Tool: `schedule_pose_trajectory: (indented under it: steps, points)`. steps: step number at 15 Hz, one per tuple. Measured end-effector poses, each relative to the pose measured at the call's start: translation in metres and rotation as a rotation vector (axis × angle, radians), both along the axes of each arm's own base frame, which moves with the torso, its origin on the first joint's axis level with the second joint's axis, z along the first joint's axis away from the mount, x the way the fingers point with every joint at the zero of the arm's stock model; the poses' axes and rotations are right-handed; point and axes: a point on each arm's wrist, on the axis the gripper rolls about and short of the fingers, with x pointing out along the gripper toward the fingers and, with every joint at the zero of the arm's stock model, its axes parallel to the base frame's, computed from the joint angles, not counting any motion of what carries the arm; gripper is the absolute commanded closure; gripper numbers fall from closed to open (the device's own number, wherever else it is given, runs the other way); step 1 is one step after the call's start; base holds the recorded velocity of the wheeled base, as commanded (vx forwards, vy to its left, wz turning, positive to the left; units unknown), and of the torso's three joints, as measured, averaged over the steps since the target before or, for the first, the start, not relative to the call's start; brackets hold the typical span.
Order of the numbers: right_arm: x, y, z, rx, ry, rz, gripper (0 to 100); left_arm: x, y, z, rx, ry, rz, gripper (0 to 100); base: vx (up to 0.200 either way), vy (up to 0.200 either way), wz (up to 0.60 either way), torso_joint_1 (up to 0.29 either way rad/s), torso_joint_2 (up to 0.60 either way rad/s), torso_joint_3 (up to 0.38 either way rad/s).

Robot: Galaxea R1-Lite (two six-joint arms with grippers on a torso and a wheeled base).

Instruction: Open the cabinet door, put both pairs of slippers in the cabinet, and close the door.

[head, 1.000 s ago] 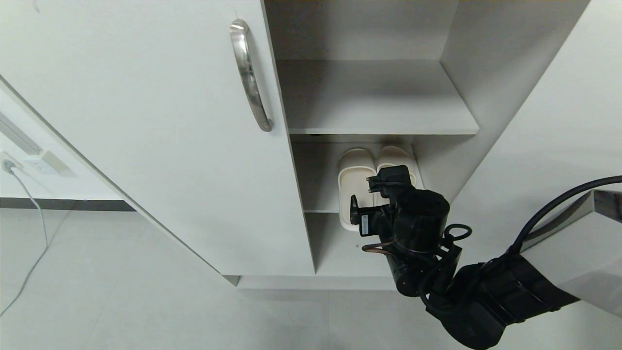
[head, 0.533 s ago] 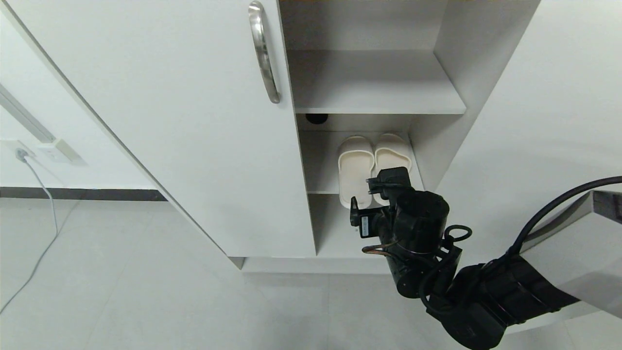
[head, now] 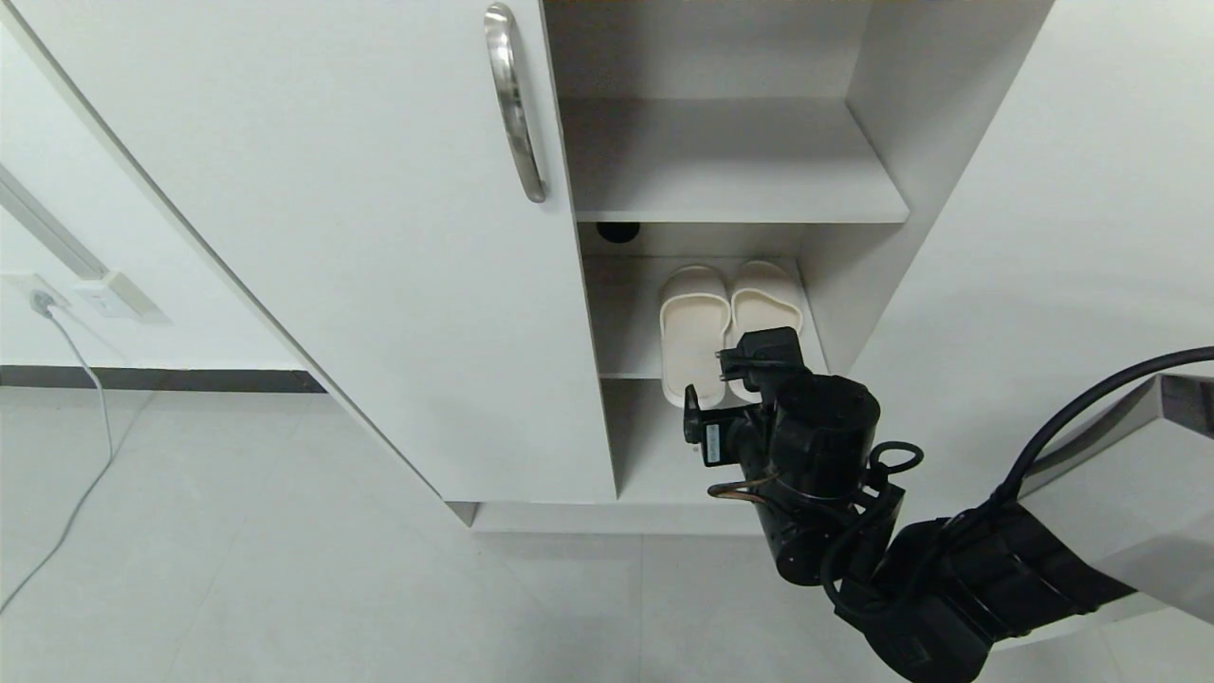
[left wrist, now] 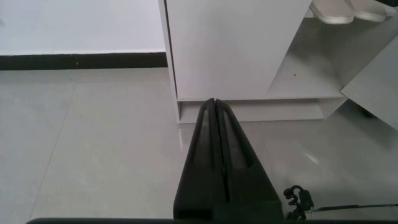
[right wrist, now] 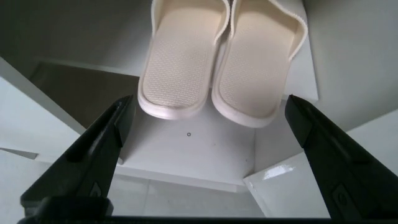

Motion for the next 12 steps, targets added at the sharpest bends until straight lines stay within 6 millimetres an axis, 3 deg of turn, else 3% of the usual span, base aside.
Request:
schedule_pose_trajectory:
  steps: [12]
  points:
    - [-0.0002,0.0001,-0.0069,-0.016,0.015,0.0,0,0.0,0.0,0.0001,0.0,0.0,0.0,100,0.0,0.0,0.0,0.002,0.0,0.175]
